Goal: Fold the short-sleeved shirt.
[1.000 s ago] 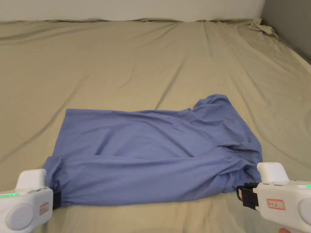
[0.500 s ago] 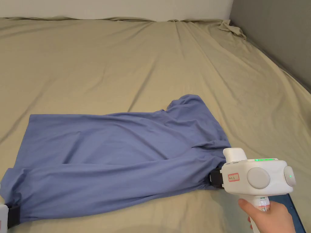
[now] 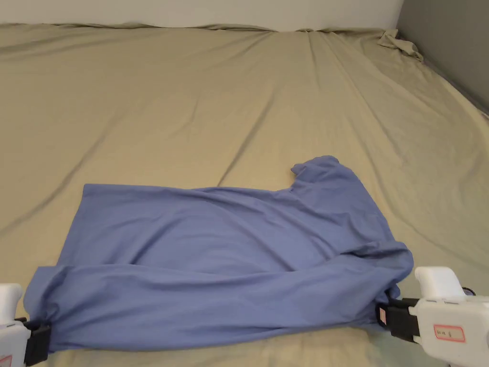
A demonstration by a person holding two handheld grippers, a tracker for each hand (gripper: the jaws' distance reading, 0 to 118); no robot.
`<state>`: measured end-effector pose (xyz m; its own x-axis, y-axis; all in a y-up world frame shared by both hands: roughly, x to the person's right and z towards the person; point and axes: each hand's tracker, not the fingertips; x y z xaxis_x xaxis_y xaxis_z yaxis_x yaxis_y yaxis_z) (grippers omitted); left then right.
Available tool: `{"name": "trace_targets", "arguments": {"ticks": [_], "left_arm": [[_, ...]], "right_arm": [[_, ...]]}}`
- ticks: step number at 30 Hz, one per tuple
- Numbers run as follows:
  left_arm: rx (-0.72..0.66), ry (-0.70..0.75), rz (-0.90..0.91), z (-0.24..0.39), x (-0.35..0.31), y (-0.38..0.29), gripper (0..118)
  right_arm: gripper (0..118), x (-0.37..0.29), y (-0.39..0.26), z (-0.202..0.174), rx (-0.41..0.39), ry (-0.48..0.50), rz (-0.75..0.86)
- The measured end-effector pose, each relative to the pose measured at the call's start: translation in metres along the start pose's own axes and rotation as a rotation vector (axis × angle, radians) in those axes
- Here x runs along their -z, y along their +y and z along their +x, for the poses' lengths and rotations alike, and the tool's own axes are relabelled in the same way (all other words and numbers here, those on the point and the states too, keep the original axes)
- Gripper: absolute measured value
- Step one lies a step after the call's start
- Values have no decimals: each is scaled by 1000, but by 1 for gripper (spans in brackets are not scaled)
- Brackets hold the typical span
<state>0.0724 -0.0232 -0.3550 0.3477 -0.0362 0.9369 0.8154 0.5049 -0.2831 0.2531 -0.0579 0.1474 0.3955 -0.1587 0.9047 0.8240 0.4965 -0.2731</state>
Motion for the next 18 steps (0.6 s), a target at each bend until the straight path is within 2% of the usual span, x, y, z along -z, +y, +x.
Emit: {"name": "trace_targets", "arguments": {"ticks": [7, 8, 9, 10, 11, 13, 16, 18], "left_arm": [[25, 5, -104, 5, 25, -24, 5], [19, 0, -111, 5, 26, -21, 6], [4, 1, -113, 1, 28, -18, 21], [-28, 6, -113, 0, 25, -16, 73], [-29, 9, -102, -3, 20, -15, 94], [-12, 17, -34, -8, 4, -14, 94], [-22, 77, 13, -12, -23, -1, 95], [-35, 55, 76, -14, -38, 19, 94]], "right_arm": [[15, 12, -12, -1, -4, -27, -69], [19, 12, -8, -4, -16, -35, -73], [43, 11, -4, -7, -29, -42, -78], [100, 8, -1, -9, -32, -60, -88], [118, 5, 2, -10, -56, -96, -104], [118, -11, 3, -15, -86, -98, -50], [118, -34, 14, -17, -30, -87, -17], [118, -44, 29, -21, -13, -57, 20]]}}
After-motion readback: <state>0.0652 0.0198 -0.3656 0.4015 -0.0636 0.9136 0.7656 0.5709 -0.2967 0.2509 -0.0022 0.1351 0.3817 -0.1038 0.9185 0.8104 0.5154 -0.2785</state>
